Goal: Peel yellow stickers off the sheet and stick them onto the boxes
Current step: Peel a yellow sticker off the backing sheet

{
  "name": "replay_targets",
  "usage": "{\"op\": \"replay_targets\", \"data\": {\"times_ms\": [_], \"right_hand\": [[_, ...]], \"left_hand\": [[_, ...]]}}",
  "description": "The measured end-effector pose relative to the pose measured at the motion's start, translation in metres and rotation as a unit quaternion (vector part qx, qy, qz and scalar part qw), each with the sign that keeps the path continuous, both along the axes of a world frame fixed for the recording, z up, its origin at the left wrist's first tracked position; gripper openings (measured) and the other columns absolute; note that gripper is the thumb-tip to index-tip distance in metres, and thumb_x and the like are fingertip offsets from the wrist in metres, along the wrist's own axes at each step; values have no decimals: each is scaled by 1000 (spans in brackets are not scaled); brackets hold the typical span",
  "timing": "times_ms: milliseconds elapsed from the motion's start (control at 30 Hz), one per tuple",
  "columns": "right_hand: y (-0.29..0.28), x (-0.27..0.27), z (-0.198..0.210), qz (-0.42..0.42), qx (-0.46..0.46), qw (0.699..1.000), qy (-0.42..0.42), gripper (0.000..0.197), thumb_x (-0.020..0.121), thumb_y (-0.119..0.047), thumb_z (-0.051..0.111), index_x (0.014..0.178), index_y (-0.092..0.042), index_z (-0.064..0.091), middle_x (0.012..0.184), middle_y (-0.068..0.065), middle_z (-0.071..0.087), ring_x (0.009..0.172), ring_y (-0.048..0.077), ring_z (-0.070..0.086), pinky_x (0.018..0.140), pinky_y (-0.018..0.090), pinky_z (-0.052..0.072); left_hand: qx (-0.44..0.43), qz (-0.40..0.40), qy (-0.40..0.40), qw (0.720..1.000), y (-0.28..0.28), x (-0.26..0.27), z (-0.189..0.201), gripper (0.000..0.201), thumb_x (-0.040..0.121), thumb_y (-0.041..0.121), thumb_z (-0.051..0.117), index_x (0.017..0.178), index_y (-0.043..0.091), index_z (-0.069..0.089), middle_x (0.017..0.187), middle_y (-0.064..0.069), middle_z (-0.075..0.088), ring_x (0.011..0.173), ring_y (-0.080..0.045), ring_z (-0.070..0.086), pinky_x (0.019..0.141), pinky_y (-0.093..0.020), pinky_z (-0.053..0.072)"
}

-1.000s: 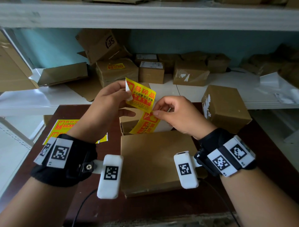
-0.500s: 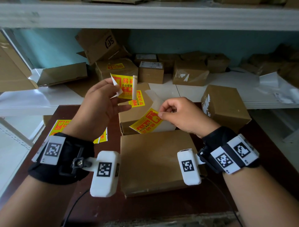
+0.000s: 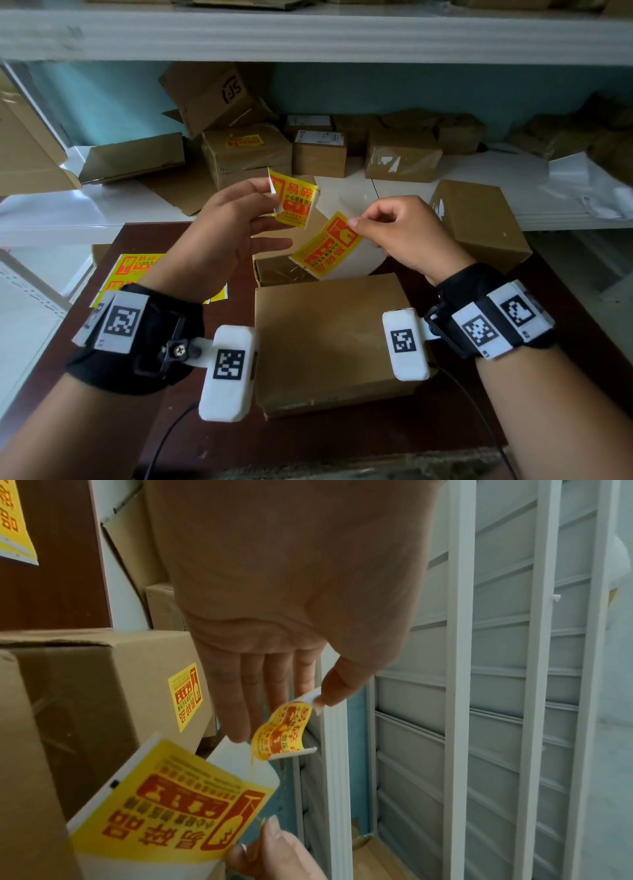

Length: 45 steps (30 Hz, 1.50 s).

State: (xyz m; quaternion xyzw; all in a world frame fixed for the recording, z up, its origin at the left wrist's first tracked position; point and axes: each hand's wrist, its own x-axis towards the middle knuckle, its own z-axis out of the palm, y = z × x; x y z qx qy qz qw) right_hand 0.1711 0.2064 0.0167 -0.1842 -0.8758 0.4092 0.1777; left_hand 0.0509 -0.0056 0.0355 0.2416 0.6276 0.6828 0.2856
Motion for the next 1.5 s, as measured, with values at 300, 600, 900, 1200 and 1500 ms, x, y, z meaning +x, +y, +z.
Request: {"op": "replay_targets", "data": {"times_ms": [300, 600, 900, 1200, 1500], "right_hand": [[0, -2, -1, -22, 1, 1000, 5, 15, 83, -28, 78, 86, -19, 66, 77, -3, 66, 76, 13, 62, 71, 35, 52], [-5, -1, -1, -6, 15, 1000, 25, 27, 94, -39, 64, 80, -16, 69, 78, -1, 67, 80, 14, 63, 75, 31, 49], [0, -3, -3, -18, -17, 999, 35, 20, 86, -20, 76, 101, -27, 65, 87, -5, 73, 86, 11, 69, 85, 40, 57], [-10, 0, 5, -23, 15, 1000, 13, 29, 99, -44, 56, 103, -23, 76, 99, -11, 71, 97, 6, 63, 91, 37, 52], [-35, -1, 14, 43, -110, 993, 24, 45, 81, -60, 68, 106, -23, 60, 99, 0, 71, 86, 12, 67, 73, 32, 56]], "left_hand": [[-10, -18, 5, 1000, 0, 5, 2, 27, 101, 13, 47, 124, 11, 63, 118, -20, 69, 112, -37, 66, 81, -40, 58], [-18, -20, 7, 1000, 1, 5, 0, 29, 100, 15, 50, 127, 11, 61, 115, -16, 71, 109, -34, 68, 84, -43, 56], [-29, -22, 12, 999, 1, 7, 0, 30, 100, 16, 51, 129, 12, 59, 116, -15, 71, 108, -32, 68, 85, -43, 55], [-33, -17, 17, 999, 2, 9, 2, 29, 99, 16, 52, 126, 12, 61, 114, -15, 71, 109, -34, 68, 89, -47, 55], [-51, -62, 37, 996, 6, 20, 3, 26, 102, 11, 49, 123, 14, 63, 117, -18, 70, 116, -32, 65, 95, -49, 55]]}}
